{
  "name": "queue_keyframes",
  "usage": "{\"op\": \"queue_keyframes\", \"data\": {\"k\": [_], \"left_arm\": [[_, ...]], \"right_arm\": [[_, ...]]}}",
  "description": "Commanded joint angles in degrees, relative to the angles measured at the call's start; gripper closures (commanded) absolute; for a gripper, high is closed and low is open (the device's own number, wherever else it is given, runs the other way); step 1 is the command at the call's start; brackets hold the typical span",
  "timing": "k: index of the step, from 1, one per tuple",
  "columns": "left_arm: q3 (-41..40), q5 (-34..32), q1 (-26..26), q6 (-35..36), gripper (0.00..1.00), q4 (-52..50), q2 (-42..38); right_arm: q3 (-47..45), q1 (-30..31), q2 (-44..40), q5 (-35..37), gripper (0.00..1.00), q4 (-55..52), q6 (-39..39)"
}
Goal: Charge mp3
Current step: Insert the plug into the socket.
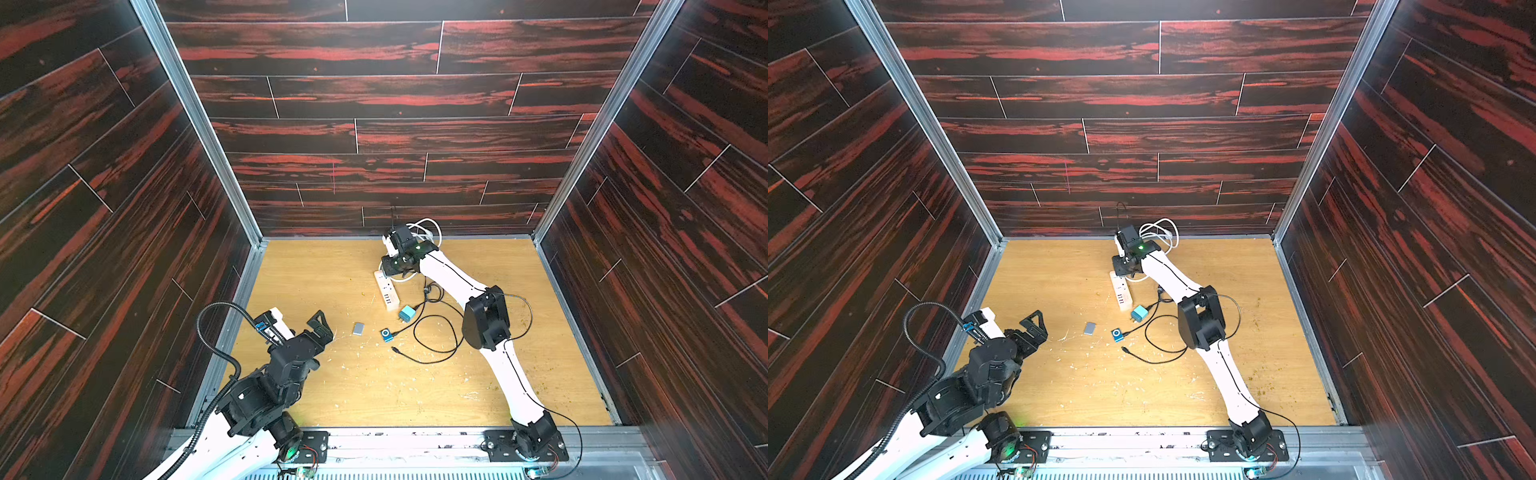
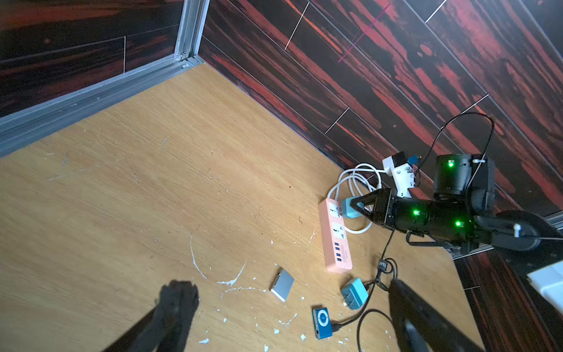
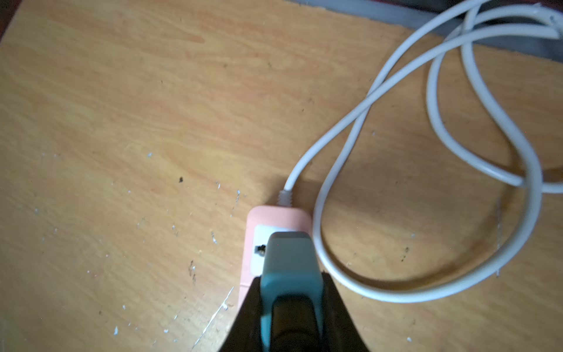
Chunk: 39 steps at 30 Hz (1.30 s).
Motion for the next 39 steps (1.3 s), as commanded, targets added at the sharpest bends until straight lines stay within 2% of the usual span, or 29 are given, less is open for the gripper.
{"op": "queue_keyframes", "data": {"k": [1, 7, 16, 39], "left_arm": [[-0.79, -1.66, 0.32, 1.32, 0.00, -0.82, -0.44], [-1.26, -1.32, 0.43, 1.25, 0.00, -0.73, -0.54], [-1.60, -1.22, 0.52, 1.33, 0.00, -1.16, -1.56], [-2.06, 0.06, 0.79, 1.10, 0.00, -1.38, -2.00]], "right_arm": [[3.23, 0.68, 3.26, 2.30, 1.00, -1.54, -0.84], [8.90, 0.97, 6.65, 3.56, 1.00, -5.68, -0.87], [8.96, 1.14, 6.99, 5.74, 1.00, -8.21, -0.89], [10.35, 2.50, 9.99, 5.06, 1.00, -13.53, -1.91]]}}
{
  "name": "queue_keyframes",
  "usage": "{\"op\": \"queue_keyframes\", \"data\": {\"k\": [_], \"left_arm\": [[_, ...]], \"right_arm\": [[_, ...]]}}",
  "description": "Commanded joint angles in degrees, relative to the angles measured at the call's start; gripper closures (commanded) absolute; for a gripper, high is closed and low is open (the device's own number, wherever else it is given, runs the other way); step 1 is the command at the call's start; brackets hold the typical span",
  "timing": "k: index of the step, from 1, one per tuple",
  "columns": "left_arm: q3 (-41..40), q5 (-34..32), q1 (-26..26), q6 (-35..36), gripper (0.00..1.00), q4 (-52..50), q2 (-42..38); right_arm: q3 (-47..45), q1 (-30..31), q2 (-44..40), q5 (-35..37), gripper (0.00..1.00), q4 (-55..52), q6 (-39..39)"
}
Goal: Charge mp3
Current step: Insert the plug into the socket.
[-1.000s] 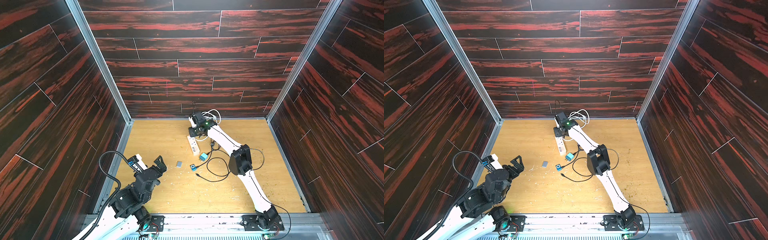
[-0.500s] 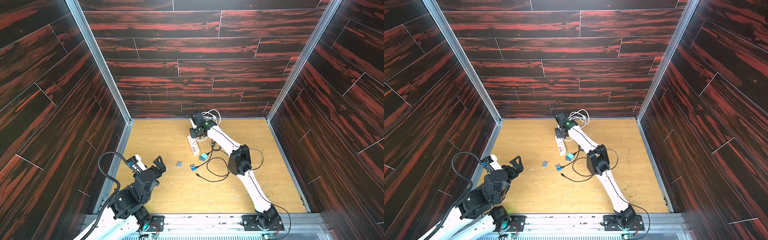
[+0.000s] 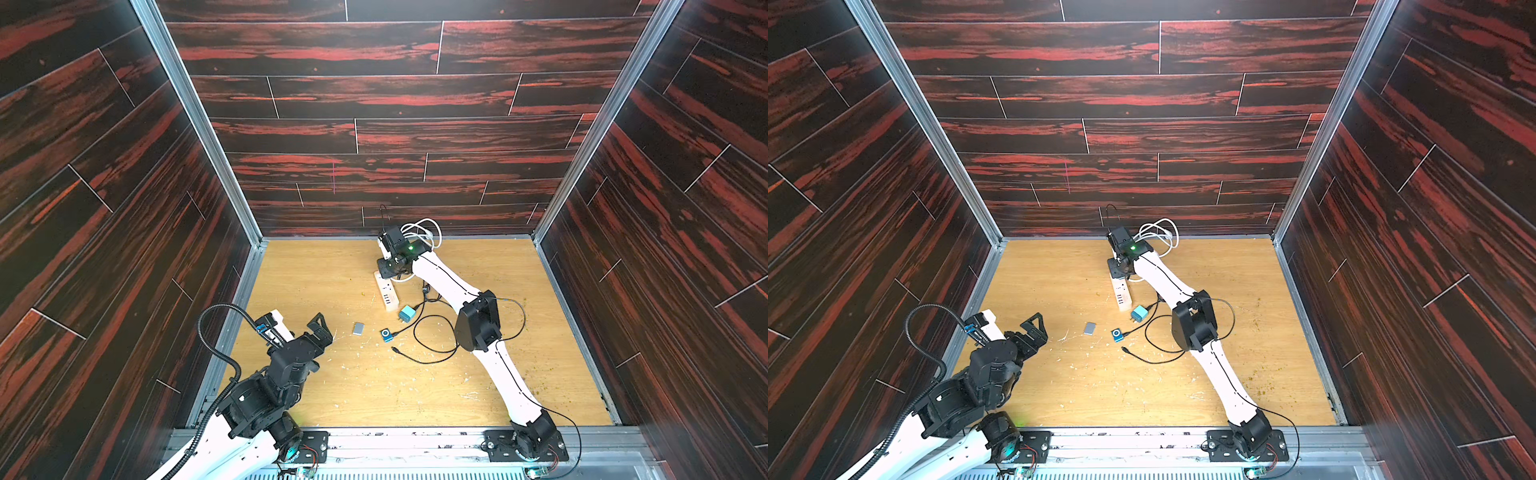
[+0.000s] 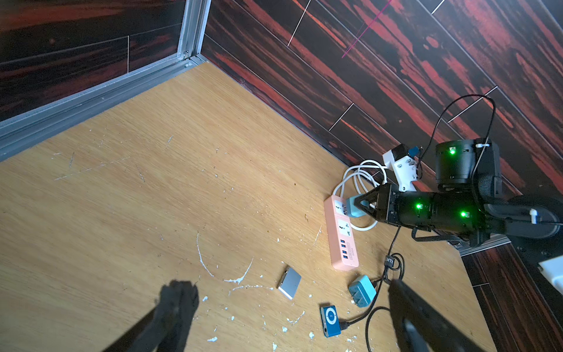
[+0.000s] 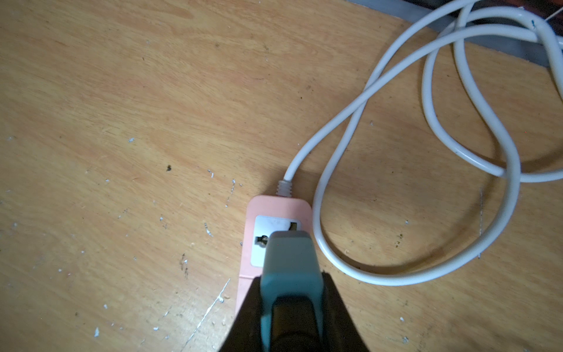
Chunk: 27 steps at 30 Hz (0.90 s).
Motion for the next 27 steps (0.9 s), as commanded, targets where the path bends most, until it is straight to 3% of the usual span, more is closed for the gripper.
{"op": "queue_keyframes", "data": {"k": [1, 17, 27], "left_arm": [[-0.49, -0.48, 0.26, 0.45, 0.00, -1.54, -0.68], [-0.83, -0.09, 0.35, 0.28, 0.00, -1.80, -0.89], [-1.01, 0.20, 0.46, 0.32, 0.00, -1.38, -0.43]], "right_arm": [[0.88, 0.62, 5.45, -0.11, 1.00, -5.63, -0.98], [2.92, 2.18, 5.12, -2.47, 1.00, -14.41, -1.02], [5.37, 2.89, 7.53, 0.84, 1.00, -17.91, -0.80]]}}
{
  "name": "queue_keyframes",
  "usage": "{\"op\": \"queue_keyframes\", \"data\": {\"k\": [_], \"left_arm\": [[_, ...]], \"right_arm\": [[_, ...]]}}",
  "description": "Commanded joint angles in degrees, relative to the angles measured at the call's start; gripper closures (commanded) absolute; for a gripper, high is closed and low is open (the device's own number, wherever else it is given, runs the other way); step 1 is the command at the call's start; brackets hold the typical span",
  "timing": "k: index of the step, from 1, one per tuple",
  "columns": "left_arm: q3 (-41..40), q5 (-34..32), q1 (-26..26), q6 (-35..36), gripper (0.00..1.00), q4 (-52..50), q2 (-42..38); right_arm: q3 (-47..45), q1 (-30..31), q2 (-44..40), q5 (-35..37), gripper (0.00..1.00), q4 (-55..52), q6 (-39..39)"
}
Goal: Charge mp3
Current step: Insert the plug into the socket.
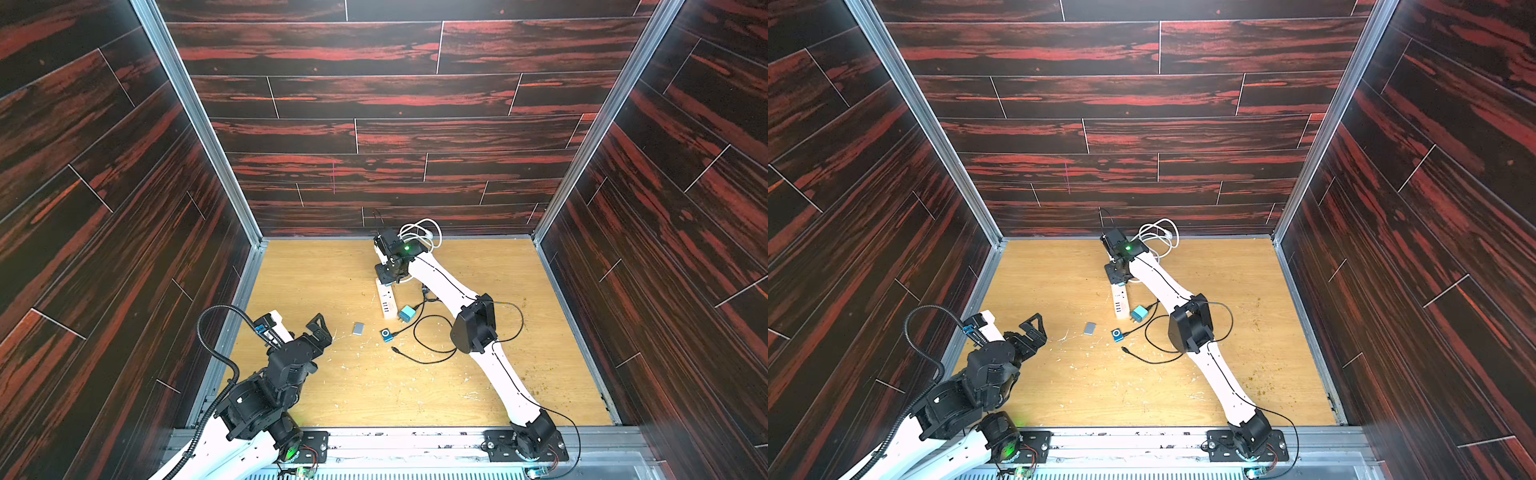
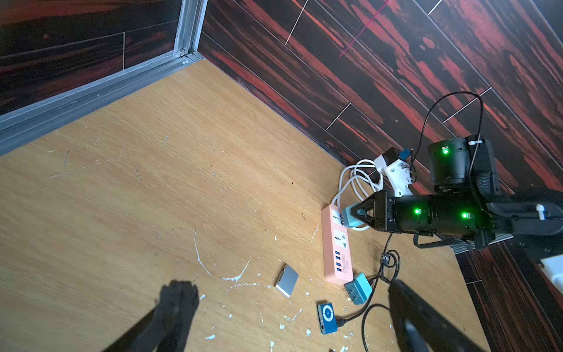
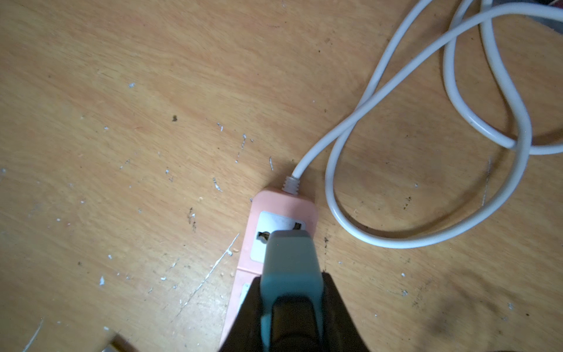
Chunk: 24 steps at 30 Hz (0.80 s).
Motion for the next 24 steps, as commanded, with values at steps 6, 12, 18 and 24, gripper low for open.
{"op": "queue_keyframes", "data": {"k": [6, 12, 18, 24], "left_arm": [[-0.81, -0.16, 0.35, 0.01, 0.00, -1.38, 0.69], [-0.92, -0.06, 0.40, -0.48, 0.00, -1.56, 0.94], [-0.90, 0.04, 0.44, -0.46, 0.00, -2.00, 0.86], [-1.08, 0.44, 0.54, -0.52, 0.00, -2.00, 0.60]], "right_arm": [[-0.76, 0.93, 8.22, 0.38, 1.00, -7.14, 3.31], [-1.50, 1.92, 9.07, 2.47, 1.00, -7.73, 5.85], [-4.99, 2.64, 7.23, 1.41, 1.00, -7.49, 6.78], [-4.45, 1.89, 9.16, -1.69, 1.00, -9.07, 7.39]]}}
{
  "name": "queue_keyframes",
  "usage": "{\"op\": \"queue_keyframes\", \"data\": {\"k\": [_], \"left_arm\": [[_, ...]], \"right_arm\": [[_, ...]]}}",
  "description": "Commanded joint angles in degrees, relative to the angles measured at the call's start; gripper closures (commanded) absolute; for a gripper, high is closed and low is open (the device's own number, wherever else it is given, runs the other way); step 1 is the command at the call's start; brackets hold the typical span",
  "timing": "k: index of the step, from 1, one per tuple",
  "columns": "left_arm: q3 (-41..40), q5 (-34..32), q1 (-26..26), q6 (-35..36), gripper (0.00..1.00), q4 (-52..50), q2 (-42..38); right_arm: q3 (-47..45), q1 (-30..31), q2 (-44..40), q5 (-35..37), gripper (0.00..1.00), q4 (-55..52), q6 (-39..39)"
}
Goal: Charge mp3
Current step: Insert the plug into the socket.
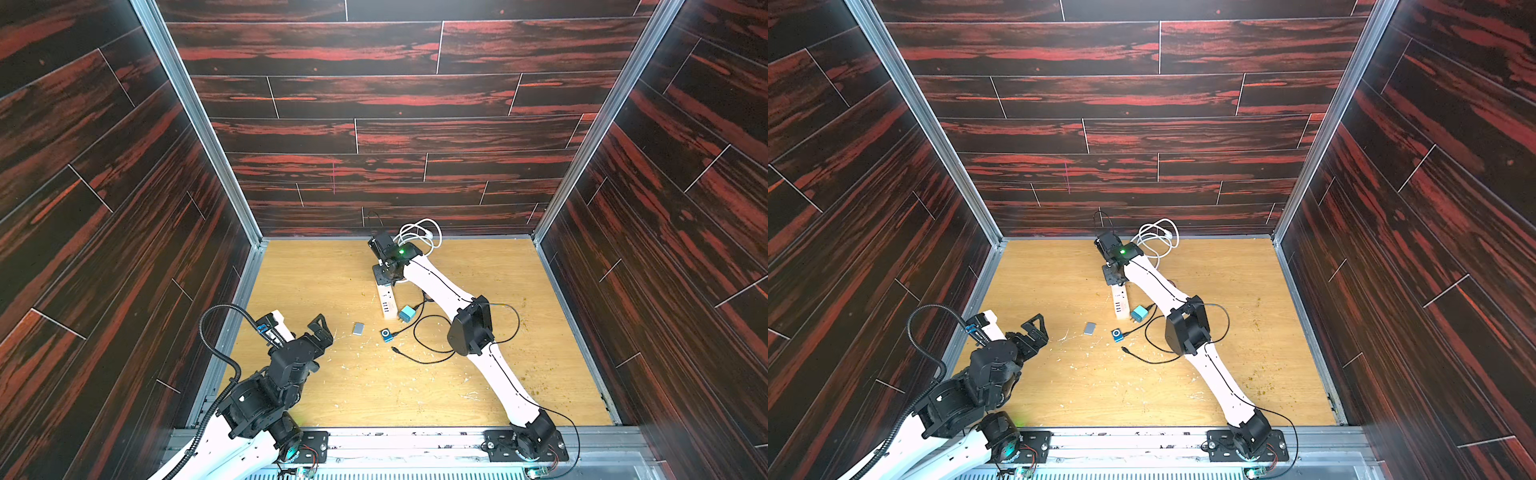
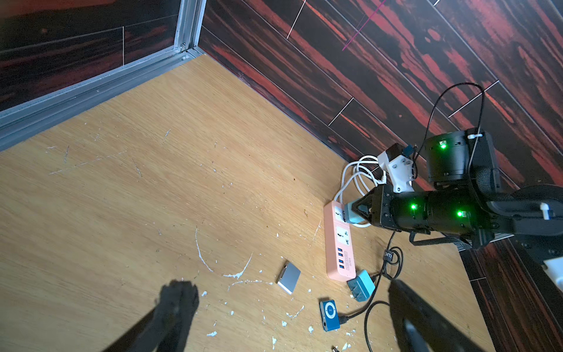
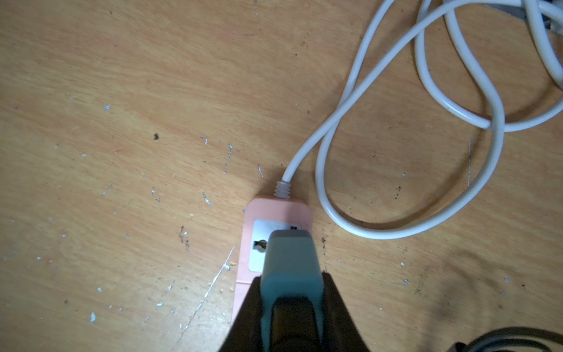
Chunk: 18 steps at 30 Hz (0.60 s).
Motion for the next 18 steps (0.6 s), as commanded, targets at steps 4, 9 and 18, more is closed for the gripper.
{"op": "queue_keyframes", "data": {"k": [4, 9, 18], "left_arm": [[-1.09, 0.13, 0.39, -0.16, 0.00, -1.93, -0.12], [-0.98, 0.78, 0.49, -0.41, 0.00, -1.93, 0.57], [-1.27, 1.49, 0.57, -0.85, 0.00, -1.76, 1.83]], "right_arm": [[-2.10, 0.02, 10.27, -7.48, 1.00, -11.44, 0.86], [-1.38, -0.49, 11.22, -8.51, 1.00, -13.05, 0.99], [-2.77, 0.90, 12.00, -6.81, 1.00, -13.42, 0.80]]}}
